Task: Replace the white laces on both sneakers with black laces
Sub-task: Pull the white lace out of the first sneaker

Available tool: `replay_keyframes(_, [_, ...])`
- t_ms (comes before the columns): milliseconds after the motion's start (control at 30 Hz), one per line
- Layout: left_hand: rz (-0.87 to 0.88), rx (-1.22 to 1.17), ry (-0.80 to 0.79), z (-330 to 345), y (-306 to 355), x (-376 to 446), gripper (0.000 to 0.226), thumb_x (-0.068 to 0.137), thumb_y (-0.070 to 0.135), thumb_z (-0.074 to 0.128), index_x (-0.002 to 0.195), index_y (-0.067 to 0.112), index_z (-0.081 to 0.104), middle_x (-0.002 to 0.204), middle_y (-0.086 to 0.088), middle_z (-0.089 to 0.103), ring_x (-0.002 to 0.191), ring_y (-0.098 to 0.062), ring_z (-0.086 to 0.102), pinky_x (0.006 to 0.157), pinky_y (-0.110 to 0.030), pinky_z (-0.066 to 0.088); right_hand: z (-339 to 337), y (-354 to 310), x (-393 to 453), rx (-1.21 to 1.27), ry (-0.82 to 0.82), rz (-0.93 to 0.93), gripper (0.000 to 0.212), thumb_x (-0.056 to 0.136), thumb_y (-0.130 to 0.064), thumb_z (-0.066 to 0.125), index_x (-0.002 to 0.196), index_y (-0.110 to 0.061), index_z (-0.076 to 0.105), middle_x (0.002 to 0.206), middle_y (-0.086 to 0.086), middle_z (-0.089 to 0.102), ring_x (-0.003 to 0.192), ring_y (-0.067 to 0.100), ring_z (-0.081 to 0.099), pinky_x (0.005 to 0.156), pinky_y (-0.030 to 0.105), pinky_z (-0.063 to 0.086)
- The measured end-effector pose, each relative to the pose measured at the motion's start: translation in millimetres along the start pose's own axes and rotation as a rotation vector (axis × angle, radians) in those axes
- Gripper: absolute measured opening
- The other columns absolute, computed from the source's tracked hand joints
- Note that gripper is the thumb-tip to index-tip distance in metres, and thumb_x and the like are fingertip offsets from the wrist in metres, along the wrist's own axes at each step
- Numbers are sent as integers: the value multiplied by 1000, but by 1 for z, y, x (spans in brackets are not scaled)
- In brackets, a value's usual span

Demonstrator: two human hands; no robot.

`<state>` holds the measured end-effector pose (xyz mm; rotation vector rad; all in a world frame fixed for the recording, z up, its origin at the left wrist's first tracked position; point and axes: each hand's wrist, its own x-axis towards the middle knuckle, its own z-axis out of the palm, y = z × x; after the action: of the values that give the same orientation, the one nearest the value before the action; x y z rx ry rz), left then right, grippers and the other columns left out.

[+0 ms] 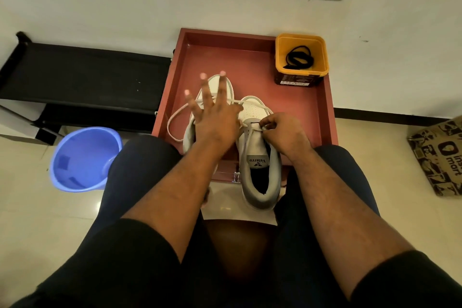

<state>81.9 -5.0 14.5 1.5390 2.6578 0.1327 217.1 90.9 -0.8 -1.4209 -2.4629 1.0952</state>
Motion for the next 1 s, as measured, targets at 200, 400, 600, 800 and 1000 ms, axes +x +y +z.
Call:
replay_keyframes(200, [-64,-152,-5,5,9,0,13,93,32,56,95,31,69,161,1,16,149,-34,-7,105,-68,-17,-1,-1,-3,22,13,6,30,81,-6,64,108,-16,72,107,4,69,95,15,64,83,27,53])
replay_keyframes(400, [-480,-562,411,-20,-27,12,11,93,19,60,102,21,66,141,3,47,138,-18,36,115,-60,7,-1,-3,-2,48,-5,21,23,83,-16,69,105,-15,72,104,3,70,93,14,64,83,29,53])
replay_keyframes(600, [-494,-617,408,-12,-26,10,17,89,36,66,101,24,71,120,1,51,109,-14,42,96,-39,41,-4,-14,34,-15,118,-78,37,92,-7,51,128,-10,59,131,6,60,123,21,54,100,27,39])
replay_keyframes(800, [-407,-844,479,-14,-27,10,19,96,25,58,105,14,71,89,5,69,79,-6,63,67,-17,51,0,-9,66,-294,-8,-79,21,90,-12,53,103,-15,69,105,8,69,94,26,63,80,36,53])
replay_keyframes(1000, [-251,-972,371,-21,-18,11,30,94,6,59,122,13,65,114,3,68,98,-4,63,85,-14,52,-4,-39,57,359,77,-106,14,89,-12,67,92,2,67,81,7,62,75,16,54,68,29,48])
